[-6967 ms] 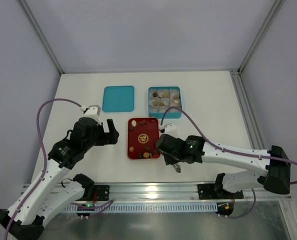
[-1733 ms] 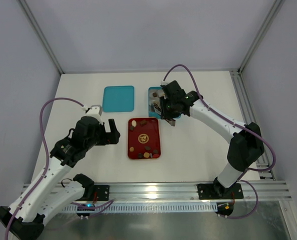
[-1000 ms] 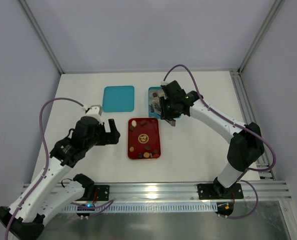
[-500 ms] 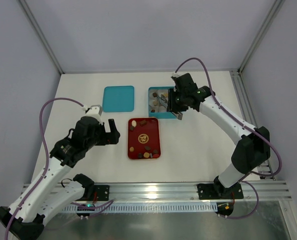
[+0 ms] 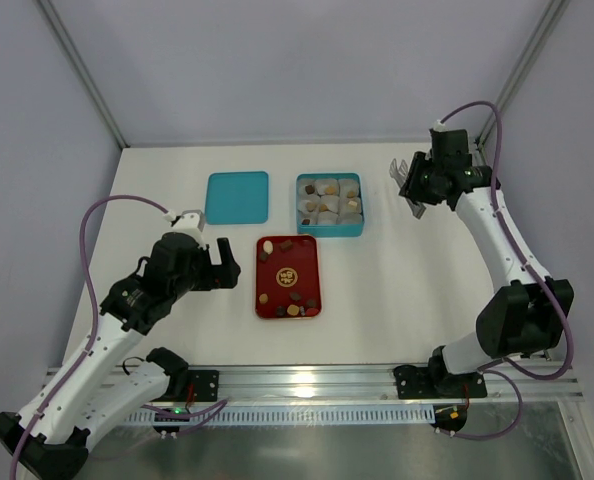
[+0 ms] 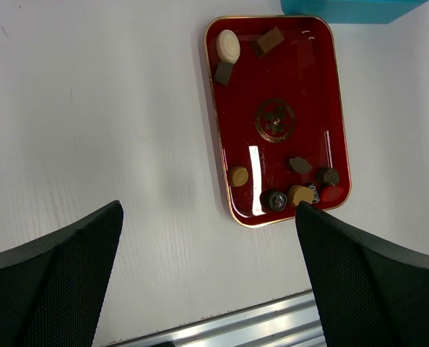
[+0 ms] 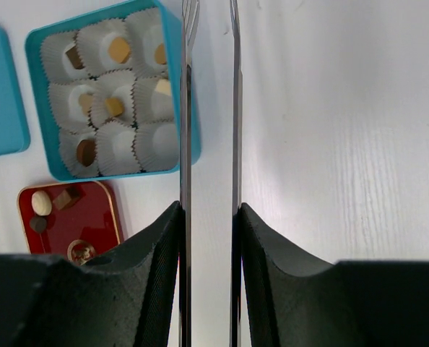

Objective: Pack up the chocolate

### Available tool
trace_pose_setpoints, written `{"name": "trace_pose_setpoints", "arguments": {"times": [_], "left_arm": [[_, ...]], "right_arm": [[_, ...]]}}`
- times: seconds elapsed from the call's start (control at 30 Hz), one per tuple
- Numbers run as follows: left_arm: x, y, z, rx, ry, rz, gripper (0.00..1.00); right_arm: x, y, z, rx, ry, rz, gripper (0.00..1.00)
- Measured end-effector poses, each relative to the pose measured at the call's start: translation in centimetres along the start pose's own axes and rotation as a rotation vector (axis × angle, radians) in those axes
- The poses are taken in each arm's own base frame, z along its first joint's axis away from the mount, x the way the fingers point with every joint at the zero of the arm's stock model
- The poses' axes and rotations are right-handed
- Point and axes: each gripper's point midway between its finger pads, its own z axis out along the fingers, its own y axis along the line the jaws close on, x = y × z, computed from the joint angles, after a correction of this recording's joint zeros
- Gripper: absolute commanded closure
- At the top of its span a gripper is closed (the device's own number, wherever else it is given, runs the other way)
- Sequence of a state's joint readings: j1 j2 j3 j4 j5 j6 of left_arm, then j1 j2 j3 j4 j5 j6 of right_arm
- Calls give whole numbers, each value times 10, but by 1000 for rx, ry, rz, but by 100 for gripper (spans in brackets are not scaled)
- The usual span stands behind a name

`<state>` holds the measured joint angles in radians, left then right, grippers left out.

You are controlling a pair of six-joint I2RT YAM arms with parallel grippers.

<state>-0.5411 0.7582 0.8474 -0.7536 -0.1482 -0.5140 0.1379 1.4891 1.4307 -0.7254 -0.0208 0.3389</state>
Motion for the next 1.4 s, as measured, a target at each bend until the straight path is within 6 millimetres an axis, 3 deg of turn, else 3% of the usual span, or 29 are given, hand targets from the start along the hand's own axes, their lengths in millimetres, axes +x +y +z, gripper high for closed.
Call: {"name": "trace_pose_setpoints", "arguments": {"times": [0.23,0.37,0.77,1.03,1.4], "left_arm": [[0,-1,-1,10,0,0,0],[0,-3,-2,19,-3,1,0],[-4,-4,-10,40,-35,-4,0],[-4,-6,-11,50,-33,-5,0],[-4,-6,-11,49,-33,-5,0]], "right_arm": [[-6,-60,28,160,7,55,60],[-1,-78,47,221,29,58,58],[26,-95,99,275,127,63,53],[45,-101,117,288,197,65,49],[83,-109,137,305,329,70,33]]}}
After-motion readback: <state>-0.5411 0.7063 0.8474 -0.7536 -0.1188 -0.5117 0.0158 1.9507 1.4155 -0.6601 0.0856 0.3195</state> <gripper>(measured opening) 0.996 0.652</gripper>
